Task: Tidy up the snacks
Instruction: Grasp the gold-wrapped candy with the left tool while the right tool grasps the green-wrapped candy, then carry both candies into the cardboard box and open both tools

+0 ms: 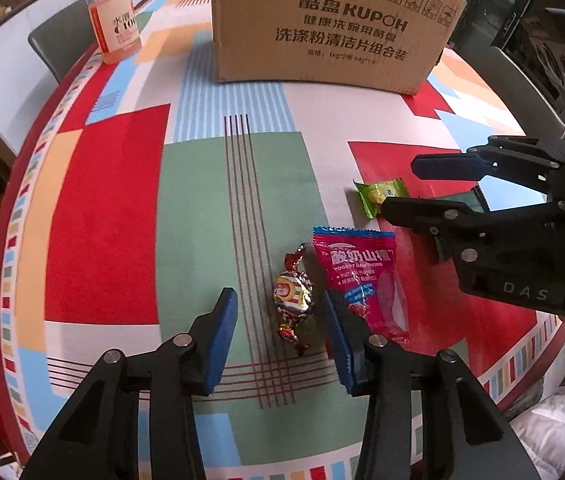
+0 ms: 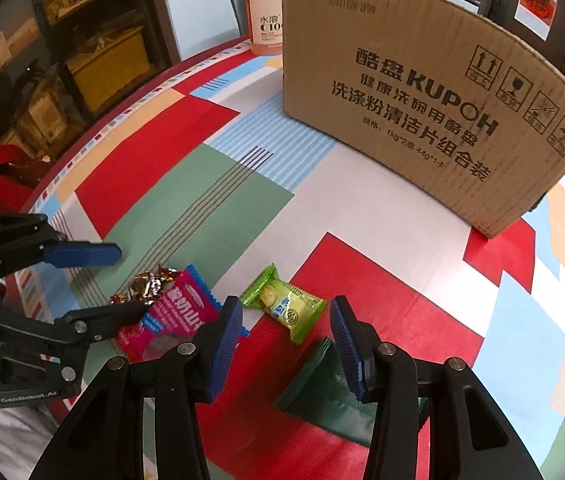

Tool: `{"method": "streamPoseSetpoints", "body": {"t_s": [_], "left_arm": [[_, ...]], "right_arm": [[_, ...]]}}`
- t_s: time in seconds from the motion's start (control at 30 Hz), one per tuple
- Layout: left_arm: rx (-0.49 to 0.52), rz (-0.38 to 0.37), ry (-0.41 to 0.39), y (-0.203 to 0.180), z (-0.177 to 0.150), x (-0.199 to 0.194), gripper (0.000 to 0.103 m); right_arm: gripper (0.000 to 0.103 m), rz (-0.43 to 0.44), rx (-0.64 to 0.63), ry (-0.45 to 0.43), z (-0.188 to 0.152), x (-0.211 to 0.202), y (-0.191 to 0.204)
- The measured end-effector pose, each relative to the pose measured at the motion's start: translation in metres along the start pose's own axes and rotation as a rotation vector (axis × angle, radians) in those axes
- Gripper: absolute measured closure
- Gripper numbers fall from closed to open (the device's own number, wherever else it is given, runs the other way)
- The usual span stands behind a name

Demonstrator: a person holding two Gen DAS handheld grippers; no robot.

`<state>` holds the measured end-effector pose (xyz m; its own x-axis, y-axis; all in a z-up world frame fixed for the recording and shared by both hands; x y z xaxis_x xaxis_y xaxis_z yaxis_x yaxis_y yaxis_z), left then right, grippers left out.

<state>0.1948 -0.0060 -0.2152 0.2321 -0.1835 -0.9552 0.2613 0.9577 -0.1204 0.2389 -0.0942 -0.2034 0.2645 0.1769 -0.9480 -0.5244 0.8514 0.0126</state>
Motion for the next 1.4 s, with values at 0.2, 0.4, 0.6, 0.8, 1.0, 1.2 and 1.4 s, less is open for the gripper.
{"method": "streamPoseSetpoints", "body": {"t_s": [0.2, 0.4, 0.6, 0.8, 1.0, 1.2, 1.4], "left_arm": [[-0.009, -0.003, 0.008, -0.001, 0.004, 0.007, 0.072], [-0.008, -0.007, 0.004, -0.002, 0.007, 0.008, 0.08], [-0.015, -0.013, -0.003, -0.001, 0.008, 0.008, 0.08], [-0.02, -0.009, -0.024, -0.001, 0.009, 0.003, 0.081], [-0.016, -0.005, -0.07, -0.001, 0.016, -0.013, 0.081], [0.0, 0.001, -0.132, -0.004, 0.028, -0.034, 0.081], [0.018, 0.008, -0.2, -0.006, 0.044, -0.057, 0.081]], "right_arm": [[0.056, 0.015, -0.024, 0.037, 0.002, 0.014, -0.002], [0.056, 0.029, -0.032, 0.057, 0.004, 0.026, -0.002], [0.078, 0.01, -0.044, 0.046, 0.003, 0.027, 0.001], [0.081, 0.026, -0.011, 0.033, 0.001, 0.025, 0.002], [0.081, 0.026, 0.026, -0.017, 0.003, 0.01, 0.002], [0.081, 0.025, 0.053, -0.072, 0.008, -0.01, 0.002], [0.081, 0.024, 0.08, -0.137, 0.016, -0.034, 0.0]]}}
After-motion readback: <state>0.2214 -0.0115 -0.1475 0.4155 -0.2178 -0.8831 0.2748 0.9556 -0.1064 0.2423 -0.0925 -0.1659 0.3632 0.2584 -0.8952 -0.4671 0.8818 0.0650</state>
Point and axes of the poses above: each gripper's, at about its wrist camera, not at the fingertips, and x roughly the way its jaws point, y to its left, z to its top, the point moved 9 cm from there along x, roughly the way its jaws point, and after that the axes turned 6 degrees about y, right-handed, at the moved point
